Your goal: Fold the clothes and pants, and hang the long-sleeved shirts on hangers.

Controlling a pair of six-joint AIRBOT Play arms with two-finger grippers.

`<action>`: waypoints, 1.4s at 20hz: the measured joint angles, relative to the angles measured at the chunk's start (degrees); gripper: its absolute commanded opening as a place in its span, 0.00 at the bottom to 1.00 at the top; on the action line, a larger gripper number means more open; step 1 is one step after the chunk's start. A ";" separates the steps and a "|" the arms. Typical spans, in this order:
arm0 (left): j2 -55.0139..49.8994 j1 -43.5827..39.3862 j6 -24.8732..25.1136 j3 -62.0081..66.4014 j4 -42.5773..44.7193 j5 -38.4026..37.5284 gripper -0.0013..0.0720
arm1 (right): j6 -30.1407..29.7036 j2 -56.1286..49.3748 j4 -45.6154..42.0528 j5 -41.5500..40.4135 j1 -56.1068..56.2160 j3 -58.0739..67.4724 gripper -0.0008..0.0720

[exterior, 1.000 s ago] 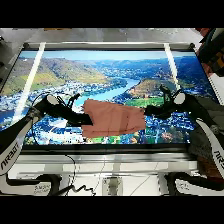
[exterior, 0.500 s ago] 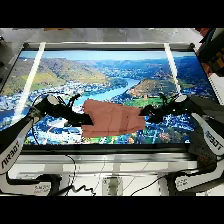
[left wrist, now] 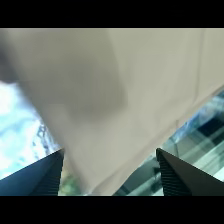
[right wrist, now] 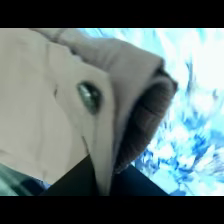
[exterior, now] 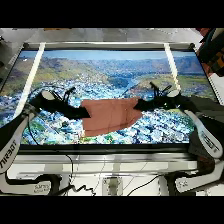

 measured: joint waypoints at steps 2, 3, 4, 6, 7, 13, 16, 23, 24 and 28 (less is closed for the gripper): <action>1.01 2.01 0.00 4.70 0.72 -2.58 0.74 | 5.01 5.73 -5.64 -1.60 -1.99 2.29 0.04; 1.77 2.84 0.00 6.97 0.96 -3.74 0.56 | 7.87 8.87 -8.44 -1.73 -3.39 3.17 0.04; 2.82 3.65 0.00 9.25 1.07 -4.87 0.31 | 10.80 12.26 -11.30 -1.57 -5.01 3.82 0.04; 5.46 4.74 0.00 12.79 1.31 -5.99 0.16 | 16.37 20.46 -17.81 -0.09 -9.14 4.81 0.04; 7.17 5.09 0.00 14.03 1.38 -6.38 0.16 | 18.84 24.74 -21.75 1.33 -11.37 5.05 0.04; 16.61 5.84 0.00 16.76 1.38 -3.91 0.17 | 40.19 46.27 -48.87 14.75 -27.30 4.44 0.04; 19.21 5.90 0.00 17.07 0.07 -3.30 0.17 | 47.52 53.18 -57.61 20.04 -37.62 1.33 0.11; 20.63 5.90 0.00 17.20 -4.22 -2.86 0.17 | 57.29 57.35 -63.56 24.02 -51.19 -6.88 0.82; 20.65 5.90 0.00 17.20 -4.44 -2.86 0.17 | 57.81 57.44 -63.10 23.30 -51.49 -7.32 0.53; 20.72 5.90 0.00 17.20 -4.83 -2.86 0.17 | 55.82 57.29 -56.13 17.33 -47.87 -8.15 0.04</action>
